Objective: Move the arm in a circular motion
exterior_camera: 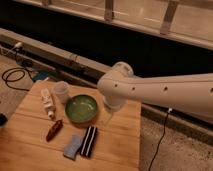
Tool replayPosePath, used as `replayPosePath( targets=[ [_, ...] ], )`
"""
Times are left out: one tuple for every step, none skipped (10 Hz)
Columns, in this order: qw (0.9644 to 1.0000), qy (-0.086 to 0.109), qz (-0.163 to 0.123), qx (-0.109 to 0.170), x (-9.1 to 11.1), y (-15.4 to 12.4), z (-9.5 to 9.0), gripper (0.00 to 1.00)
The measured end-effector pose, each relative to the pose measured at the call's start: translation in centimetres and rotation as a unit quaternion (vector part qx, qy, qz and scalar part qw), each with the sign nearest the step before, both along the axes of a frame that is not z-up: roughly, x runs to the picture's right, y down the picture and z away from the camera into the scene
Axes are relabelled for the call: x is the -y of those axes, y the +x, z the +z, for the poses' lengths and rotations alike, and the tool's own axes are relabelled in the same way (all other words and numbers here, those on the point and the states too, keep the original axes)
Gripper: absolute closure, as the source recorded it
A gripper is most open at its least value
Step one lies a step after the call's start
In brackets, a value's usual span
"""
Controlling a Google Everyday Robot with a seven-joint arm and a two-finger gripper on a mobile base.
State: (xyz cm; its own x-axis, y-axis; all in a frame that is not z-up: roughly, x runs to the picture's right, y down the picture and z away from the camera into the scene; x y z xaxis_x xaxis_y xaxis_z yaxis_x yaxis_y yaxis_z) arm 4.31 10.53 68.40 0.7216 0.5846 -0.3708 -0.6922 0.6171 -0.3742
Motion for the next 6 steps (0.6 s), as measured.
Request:
replayPosePath(
  targets=[
    [0.9999, 0.001, 0.006, -0.009, 0.8, 0.7, 0.7, 0.2],
    [0.9998, 0.005, 0.01, -0.018, 2.7, 1.5, 2.1, 0.2],
    [0.9996, 0.008, 0.011, -0.025, 4.8, 2.2, 3.7, 0.2],
    [0.9994, 0.011, 0.011, -0.03, 6.8, 2.6, 5.2, 0.2],
    [0.9994, 0.013, 0.009, -0.032, 8.6, 2.5, 6.5, 0.2],
    [0.9994, 0.016, 0.005, -0.032, 11.3, 1.7, 8.5, 0.2]
  ],
)
